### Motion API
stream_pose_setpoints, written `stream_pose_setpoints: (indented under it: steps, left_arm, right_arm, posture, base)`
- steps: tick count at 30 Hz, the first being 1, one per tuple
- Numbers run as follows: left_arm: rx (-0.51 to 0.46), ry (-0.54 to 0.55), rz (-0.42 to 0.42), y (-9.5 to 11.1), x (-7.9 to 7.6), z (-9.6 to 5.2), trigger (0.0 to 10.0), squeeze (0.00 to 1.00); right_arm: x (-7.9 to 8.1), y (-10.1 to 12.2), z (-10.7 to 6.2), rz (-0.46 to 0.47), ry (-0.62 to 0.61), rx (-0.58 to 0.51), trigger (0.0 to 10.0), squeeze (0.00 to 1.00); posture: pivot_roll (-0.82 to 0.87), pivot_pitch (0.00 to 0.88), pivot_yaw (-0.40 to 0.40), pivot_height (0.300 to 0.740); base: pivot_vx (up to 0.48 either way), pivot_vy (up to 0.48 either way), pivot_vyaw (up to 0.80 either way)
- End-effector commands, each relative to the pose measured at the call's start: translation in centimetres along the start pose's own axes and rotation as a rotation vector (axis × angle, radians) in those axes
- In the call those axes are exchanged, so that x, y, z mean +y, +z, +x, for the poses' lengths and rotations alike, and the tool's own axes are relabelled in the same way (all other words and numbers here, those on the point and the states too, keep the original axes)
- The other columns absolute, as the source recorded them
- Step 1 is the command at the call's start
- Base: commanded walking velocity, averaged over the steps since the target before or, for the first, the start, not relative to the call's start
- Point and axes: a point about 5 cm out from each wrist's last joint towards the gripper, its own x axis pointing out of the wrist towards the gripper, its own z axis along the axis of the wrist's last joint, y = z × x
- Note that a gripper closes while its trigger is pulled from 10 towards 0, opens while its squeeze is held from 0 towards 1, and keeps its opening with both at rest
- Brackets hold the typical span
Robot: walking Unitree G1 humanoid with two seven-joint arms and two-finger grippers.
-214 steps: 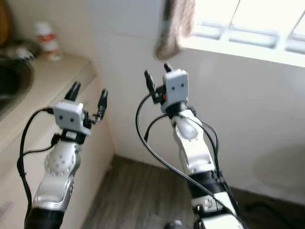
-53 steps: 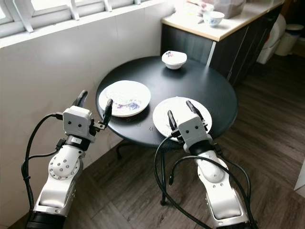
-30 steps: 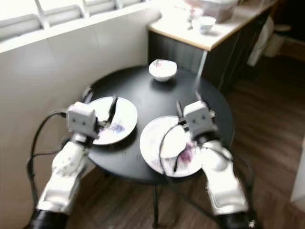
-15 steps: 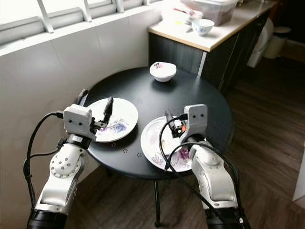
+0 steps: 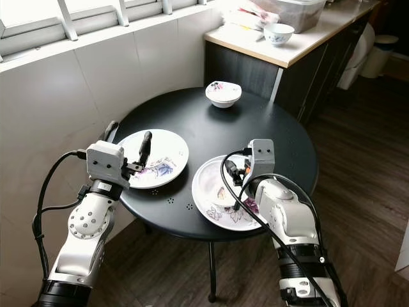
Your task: Kitchen organization
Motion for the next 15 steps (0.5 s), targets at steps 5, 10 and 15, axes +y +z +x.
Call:
stream_pose_setpoints:
  steps: [5, 10, 15]
  left_arm:
    - [-0.006, -0.006, 0.01, 0.1, -0.2, 0.2, 10.0, 0.0]
    - [-0.007, 0.001, 0.012, 0.2, 0.0, 0.3, 10.0, 0.0]
    - [-0.007, 0.005, 0.014, 0.2, 0.0, 0.2, 10.0, 0.0]
  right_arm:
    - [0.4, 0.1, 1.2, 0.018, 0.026, 0.046, 10.0, 0.0]
    - [0.4, 0.6, 1.9, 0.019, 0.03, 0.05, 10.0, 0.0]
    - [0.4, 0.6, 2.2, 0.014, 0.032, 0.054, 10.0, 0.0]
  posture:
    - [0.0, 0.0, -0.039, 0.74]
    - [0.0, 0.0, -0.041, 0.74]
    - [0.0, 0.0, -0.044, 0.74]
  base:
    - [0.0, 0.0, 0.0]
    - [0.0, 0.0, 0.0]
    - [0.0, 0.0, 0.0]
